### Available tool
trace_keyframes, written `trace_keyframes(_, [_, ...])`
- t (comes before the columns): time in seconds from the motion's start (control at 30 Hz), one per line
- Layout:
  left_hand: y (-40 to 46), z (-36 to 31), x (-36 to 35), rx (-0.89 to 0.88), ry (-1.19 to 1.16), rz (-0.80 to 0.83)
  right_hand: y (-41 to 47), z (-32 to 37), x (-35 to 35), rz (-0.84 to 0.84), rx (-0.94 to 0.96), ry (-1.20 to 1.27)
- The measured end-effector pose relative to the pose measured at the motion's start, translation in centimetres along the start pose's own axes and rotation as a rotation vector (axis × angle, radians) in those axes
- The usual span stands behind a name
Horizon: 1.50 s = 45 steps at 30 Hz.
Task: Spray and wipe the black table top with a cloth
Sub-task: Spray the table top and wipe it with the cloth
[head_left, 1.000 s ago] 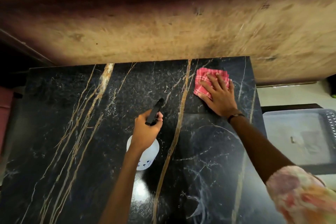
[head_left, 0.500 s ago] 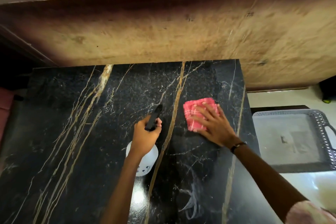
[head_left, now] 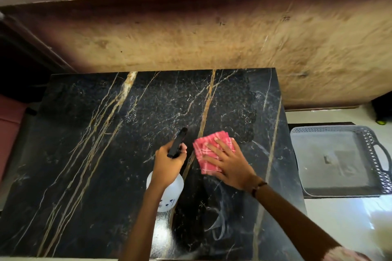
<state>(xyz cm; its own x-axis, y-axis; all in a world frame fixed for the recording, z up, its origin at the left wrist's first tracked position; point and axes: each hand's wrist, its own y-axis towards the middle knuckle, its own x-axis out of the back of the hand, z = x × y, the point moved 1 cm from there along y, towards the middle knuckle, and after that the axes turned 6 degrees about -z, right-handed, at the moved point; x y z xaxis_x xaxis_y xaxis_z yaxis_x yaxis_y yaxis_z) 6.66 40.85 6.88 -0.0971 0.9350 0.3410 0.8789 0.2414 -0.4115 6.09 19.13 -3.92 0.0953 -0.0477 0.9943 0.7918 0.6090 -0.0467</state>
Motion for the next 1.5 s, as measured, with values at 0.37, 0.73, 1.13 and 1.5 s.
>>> trace_keyframes(0.37, [-4.1,1.5,0.8,-0.02,-0.024,-0.05,3.5,-1.1,1.5,0.03,-0.356,0.04])
trace_keyframes(0.73, [-7.7,4.3,1.4,0.016,0.016,-0.072,-9.7,0.2,0.2,-0.034,0.018,-0.022])
trace_keyframes(1.13, [-10.4,7.2,2.0,-0.015,0.058,-0.003,-6.6,11.6,-0.8,0.009,0.005,0.057])
trace_keyframes(1.5, [-14.6,9.3,3.6,0.029,0.02,0.024,-11.8,7.5,-0.1,-0.016,-0.387,0.056])
